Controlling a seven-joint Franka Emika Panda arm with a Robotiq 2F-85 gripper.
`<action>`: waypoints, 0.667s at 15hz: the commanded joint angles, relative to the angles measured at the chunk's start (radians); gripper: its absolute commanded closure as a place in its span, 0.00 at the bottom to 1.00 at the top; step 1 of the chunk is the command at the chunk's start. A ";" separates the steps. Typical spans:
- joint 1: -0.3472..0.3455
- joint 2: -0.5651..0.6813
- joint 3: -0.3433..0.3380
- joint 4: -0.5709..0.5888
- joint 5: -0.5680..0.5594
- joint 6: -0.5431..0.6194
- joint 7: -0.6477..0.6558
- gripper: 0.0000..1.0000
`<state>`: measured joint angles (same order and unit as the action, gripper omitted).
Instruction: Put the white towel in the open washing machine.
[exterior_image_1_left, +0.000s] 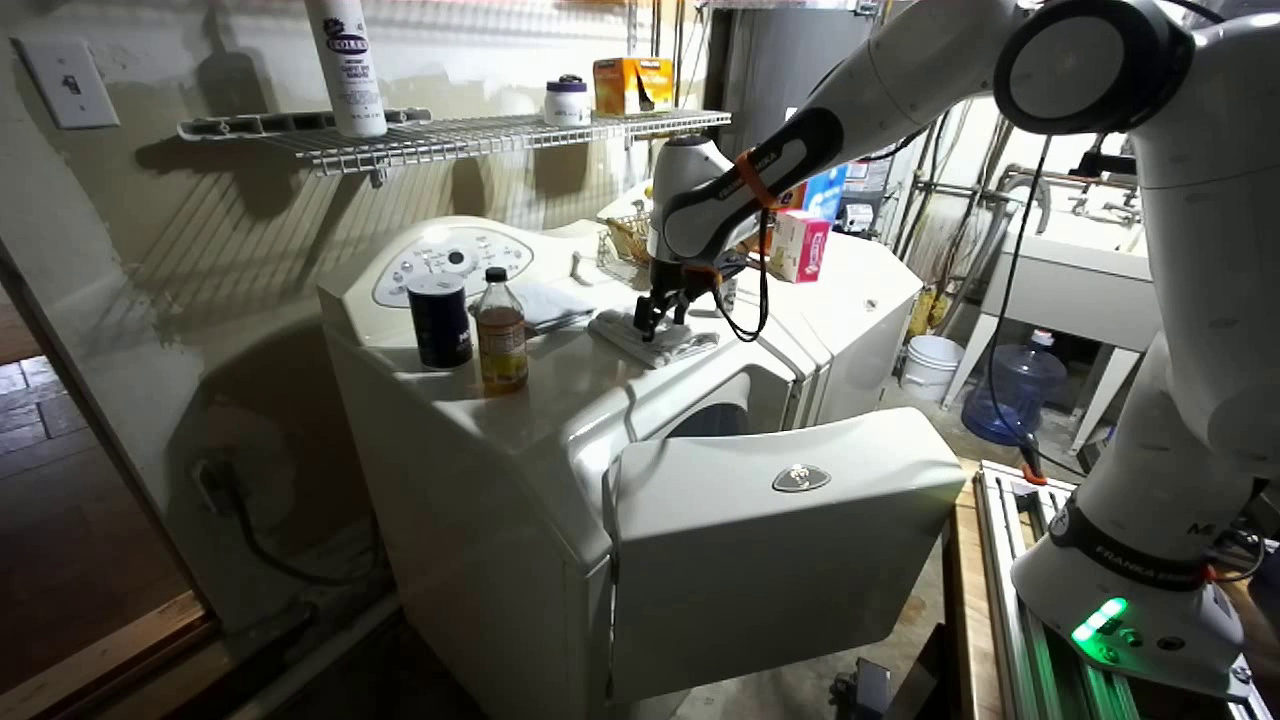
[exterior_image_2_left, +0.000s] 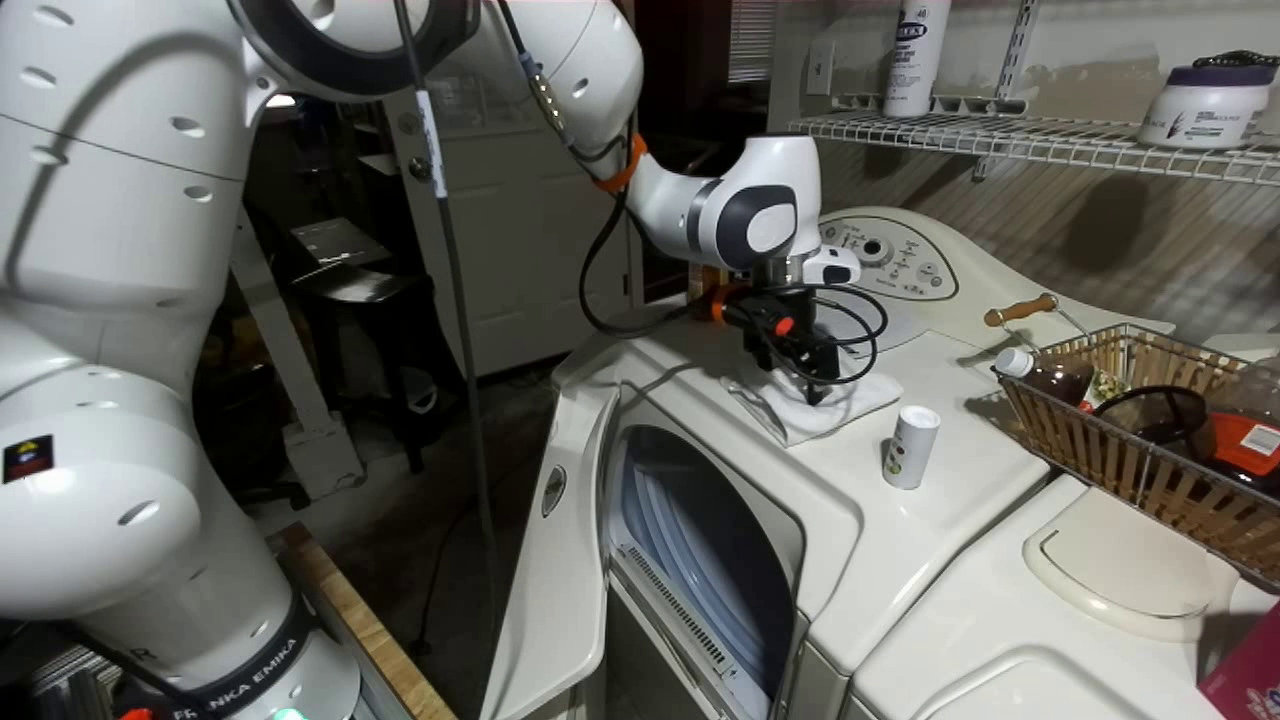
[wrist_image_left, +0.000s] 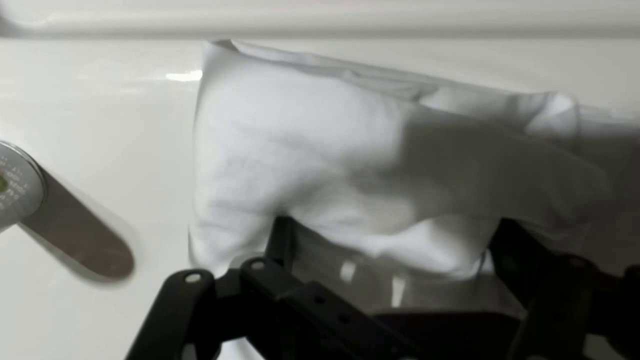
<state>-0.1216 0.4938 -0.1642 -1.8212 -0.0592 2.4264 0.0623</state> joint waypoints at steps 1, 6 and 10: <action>0.002 0.029 0.000 0.011 -0.012 0.003 0.016 0.32; 0.005 0.016 0.003 0.005 -0.013 0.000 0.012 0.66; 0.006 0.008 0.005 -0.001 -0.010 -0.003 0.009 0.94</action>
<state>-0.1171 0.4935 -0.1644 -1.8150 -0.0592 2.4265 0.0623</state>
